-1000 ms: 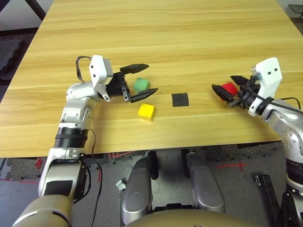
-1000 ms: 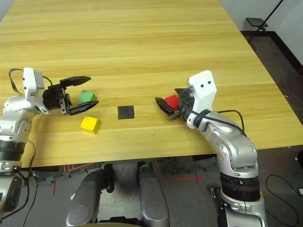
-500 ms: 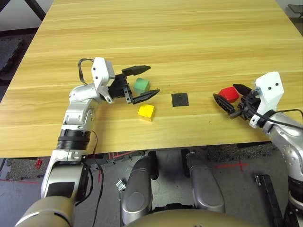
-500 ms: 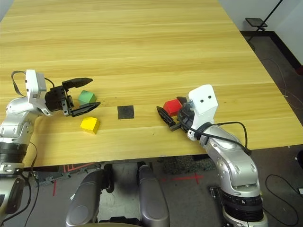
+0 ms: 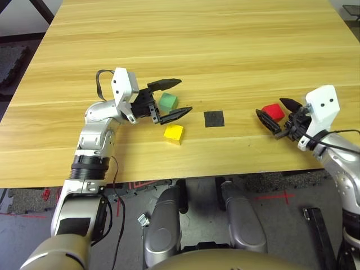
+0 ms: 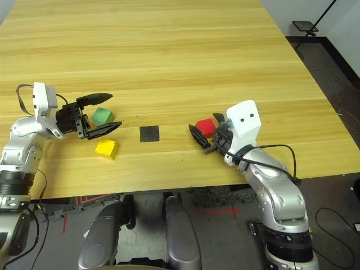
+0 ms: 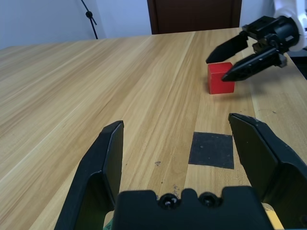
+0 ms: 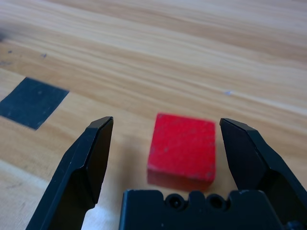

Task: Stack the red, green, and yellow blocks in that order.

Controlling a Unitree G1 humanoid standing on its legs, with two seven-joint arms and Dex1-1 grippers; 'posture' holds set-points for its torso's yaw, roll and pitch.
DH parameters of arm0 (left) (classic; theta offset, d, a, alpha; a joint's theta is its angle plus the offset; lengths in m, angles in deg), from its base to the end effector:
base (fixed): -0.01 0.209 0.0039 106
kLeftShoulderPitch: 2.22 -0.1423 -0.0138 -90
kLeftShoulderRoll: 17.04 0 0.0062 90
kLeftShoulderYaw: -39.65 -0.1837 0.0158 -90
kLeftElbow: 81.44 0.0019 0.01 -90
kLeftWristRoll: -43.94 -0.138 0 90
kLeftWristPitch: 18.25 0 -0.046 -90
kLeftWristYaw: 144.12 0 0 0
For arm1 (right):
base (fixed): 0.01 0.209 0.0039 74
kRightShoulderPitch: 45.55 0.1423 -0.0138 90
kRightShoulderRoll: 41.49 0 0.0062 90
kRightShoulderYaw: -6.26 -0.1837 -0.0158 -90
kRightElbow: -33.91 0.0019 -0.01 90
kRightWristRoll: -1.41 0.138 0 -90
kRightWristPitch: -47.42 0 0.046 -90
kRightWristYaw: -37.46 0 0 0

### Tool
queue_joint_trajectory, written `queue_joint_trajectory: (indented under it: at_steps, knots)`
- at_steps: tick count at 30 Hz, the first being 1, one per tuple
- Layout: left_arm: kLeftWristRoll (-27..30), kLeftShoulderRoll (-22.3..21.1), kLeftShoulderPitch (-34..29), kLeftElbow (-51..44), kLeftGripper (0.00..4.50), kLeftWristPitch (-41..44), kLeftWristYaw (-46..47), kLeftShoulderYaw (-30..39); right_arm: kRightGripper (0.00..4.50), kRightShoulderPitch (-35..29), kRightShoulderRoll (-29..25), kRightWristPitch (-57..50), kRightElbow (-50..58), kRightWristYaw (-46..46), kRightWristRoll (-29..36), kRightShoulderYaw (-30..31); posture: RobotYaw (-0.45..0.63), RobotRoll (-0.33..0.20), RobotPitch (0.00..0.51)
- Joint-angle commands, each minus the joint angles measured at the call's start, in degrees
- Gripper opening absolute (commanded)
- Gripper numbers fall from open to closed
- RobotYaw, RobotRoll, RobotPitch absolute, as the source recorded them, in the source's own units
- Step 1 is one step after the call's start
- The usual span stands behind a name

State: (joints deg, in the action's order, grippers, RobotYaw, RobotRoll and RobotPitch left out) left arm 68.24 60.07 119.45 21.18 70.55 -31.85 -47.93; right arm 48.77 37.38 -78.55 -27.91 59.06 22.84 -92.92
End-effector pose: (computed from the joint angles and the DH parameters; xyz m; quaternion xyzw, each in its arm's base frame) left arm 0.2927 0.2299 0.1706 0.1255 -0.1423 -0.5470 0.8154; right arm 0.1995 -0.2218 0.1442 -0.0689 0.0337 0.2011 0.9766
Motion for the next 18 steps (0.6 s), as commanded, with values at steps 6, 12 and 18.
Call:
queue_joint_trajectory:
  at_steps: [6, 12, 18]
  knots:
    - [0.41, -0.23, -0.85, -1.01, 4.46, 0.76, -0.25, -0.16, 4.50, -4.80, 2.65, 0.89, 3.45, -4.16, -2.55, 0.79, 0.14, -0.022, 0.293]
    - [0.44, 0.39, -0.40, -0.59, 4.46, 1.07, -0.07, -0.53, 4.50, -4.19, 2.64, 2.14, 1.30, -4.11, -3.51, -0.04, 0.13, -0.023, 0.294]
    - [0.46, 0.70, -0.23, -0.78, 4.46, 1.57, 0.06, -0.52, 4.50, -3.42, 2.83, 2.84, -0.43, -3.90, -3.99, 0.31, 0.13, -0.017, 0.298]
